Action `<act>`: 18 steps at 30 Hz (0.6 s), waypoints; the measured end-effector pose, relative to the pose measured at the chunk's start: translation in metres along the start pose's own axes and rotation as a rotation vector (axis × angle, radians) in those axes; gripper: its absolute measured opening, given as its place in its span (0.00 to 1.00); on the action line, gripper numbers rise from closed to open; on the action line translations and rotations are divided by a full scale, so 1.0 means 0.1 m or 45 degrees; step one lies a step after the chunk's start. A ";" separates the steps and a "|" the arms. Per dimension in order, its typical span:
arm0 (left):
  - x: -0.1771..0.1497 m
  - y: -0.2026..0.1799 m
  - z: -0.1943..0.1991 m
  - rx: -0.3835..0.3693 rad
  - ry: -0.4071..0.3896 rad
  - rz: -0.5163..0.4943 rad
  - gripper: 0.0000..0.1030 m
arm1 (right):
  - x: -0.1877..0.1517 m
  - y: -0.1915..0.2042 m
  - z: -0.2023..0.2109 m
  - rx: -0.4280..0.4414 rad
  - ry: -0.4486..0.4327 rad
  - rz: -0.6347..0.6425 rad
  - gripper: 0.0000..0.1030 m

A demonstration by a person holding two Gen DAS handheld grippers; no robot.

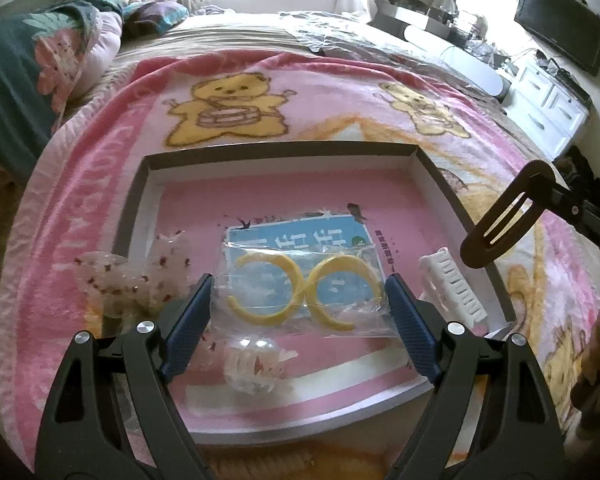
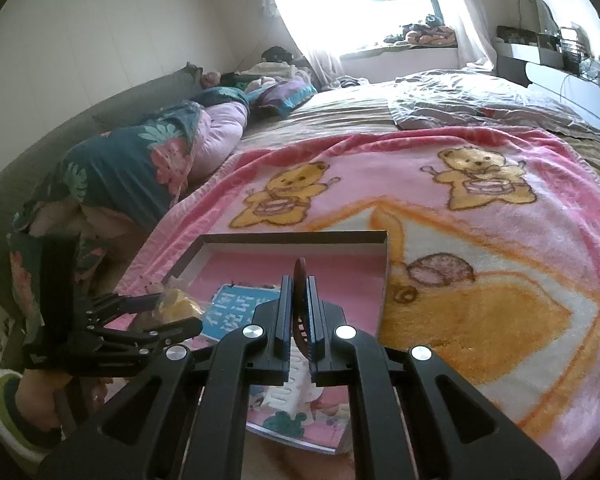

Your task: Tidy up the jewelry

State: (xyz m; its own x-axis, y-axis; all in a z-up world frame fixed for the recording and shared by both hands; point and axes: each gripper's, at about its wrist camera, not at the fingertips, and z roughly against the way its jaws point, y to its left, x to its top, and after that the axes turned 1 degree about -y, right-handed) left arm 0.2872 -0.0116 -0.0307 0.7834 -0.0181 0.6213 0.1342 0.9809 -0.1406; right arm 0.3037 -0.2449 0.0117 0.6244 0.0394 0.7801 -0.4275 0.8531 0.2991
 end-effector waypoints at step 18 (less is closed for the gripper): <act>-0.09 0.06 -0.12 0.030 0.064 0.017 0.77 | -0.18 0.23 -0.29 -0.018 0.085 0.100 0.07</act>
State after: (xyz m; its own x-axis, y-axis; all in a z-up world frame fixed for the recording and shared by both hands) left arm 0.2885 -0.0076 -0.0460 0.8147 -0.0144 0.5797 0.1099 0.9854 -0.1299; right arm 0.3016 -0.2104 -0.0119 0.6317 0.1408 0.7623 -0.4680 0.8532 0.2303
